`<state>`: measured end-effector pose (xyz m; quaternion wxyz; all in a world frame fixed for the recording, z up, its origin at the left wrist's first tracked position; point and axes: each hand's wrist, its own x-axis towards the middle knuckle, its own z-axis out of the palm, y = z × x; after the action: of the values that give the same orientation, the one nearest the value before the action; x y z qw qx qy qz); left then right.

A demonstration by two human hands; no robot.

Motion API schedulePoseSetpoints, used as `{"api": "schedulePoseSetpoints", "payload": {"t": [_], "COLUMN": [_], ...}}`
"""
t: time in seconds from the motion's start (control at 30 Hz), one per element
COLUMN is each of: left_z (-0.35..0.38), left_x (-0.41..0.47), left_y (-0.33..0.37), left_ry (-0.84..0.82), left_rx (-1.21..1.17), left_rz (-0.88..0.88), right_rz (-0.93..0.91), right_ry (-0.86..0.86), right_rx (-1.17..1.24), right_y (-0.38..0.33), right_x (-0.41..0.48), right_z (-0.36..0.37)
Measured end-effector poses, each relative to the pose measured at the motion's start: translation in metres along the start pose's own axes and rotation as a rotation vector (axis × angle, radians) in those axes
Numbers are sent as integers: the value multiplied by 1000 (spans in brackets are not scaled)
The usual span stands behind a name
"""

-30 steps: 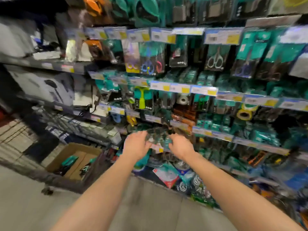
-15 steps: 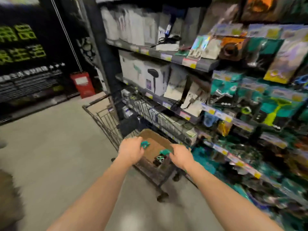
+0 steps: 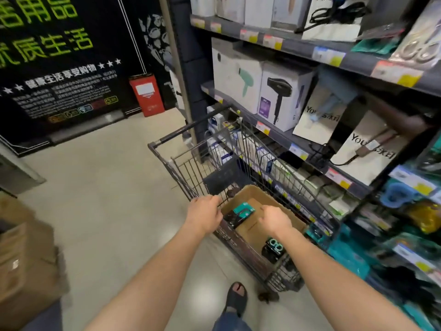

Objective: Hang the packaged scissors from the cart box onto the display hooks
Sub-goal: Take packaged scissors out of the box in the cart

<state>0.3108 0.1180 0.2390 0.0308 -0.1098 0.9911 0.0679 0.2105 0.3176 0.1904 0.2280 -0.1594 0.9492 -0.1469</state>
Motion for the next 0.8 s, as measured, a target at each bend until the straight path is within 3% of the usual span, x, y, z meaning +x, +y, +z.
{"api": "schedulePoseSetpoints", "payload": {"t": [0.37, 0.8], "left_z": [26, 98], "left_x": [150, 288], "left_y": [-68, -96], "left_ry": [-229, -503], "left_rx": [78, 107], "left_rz": [108, 429], "right_rz": [219, 590], "right_ry": [-233, -257], "right_rx": [-19, 220], "right_y": [-39, -48], "right_x": [135, 194], "right_z": [20, 58]}}
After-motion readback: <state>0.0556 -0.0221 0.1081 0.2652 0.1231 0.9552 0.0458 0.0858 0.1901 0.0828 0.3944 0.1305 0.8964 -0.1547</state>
